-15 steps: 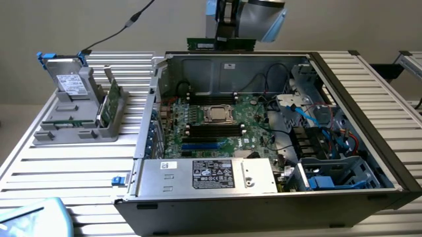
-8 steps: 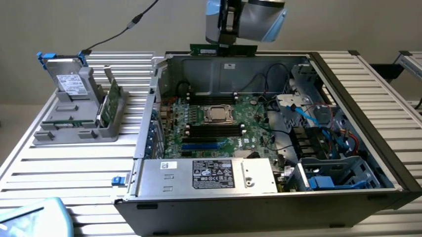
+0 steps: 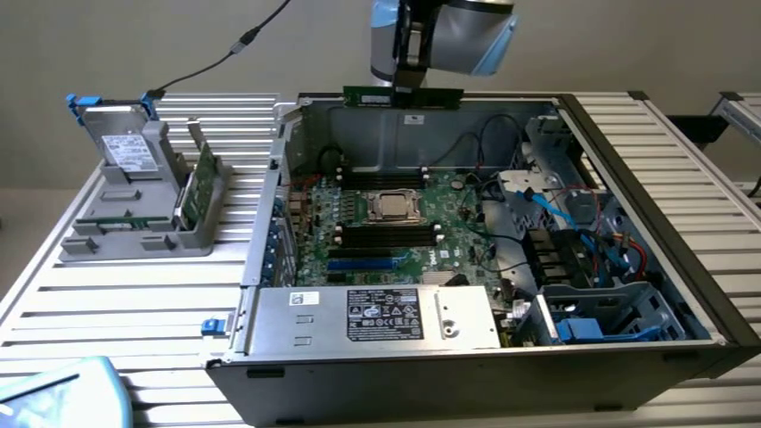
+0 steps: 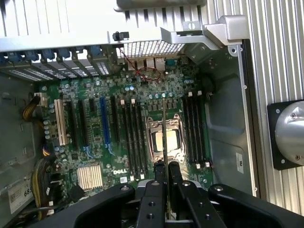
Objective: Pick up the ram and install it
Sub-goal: 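Pick up the ram and move it above insertion slot, then insert the ram into the slot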
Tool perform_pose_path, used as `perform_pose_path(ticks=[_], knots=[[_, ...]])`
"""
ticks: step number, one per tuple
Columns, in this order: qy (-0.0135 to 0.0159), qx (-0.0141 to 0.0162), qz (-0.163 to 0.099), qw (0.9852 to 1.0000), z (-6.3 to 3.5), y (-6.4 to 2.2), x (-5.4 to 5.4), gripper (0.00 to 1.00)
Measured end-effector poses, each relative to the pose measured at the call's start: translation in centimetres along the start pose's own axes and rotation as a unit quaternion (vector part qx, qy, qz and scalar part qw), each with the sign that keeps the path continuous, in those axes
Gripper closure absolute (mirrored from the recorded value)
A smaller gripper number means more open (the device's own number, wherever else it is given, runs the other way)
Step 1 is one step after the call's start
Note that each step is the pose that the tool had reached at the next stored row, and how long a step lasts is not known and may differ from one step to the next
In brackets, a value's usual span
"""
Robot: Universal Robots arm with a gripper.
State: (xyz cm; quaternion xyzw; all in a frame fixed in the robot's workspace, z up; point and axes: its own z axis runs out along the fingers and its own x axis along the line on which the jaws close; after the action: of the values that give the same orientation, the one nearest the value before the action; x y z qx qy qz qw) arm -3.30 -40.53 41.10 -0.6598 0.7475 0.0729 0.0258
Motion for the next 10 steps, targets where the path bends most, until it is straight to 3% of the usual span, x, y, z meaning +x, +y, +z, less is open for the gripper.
perform_pose_path(ticks=[10], knots=[[-0.0001,0.0,0.0,1.0,0.01,0.0,0.0,0.85]])
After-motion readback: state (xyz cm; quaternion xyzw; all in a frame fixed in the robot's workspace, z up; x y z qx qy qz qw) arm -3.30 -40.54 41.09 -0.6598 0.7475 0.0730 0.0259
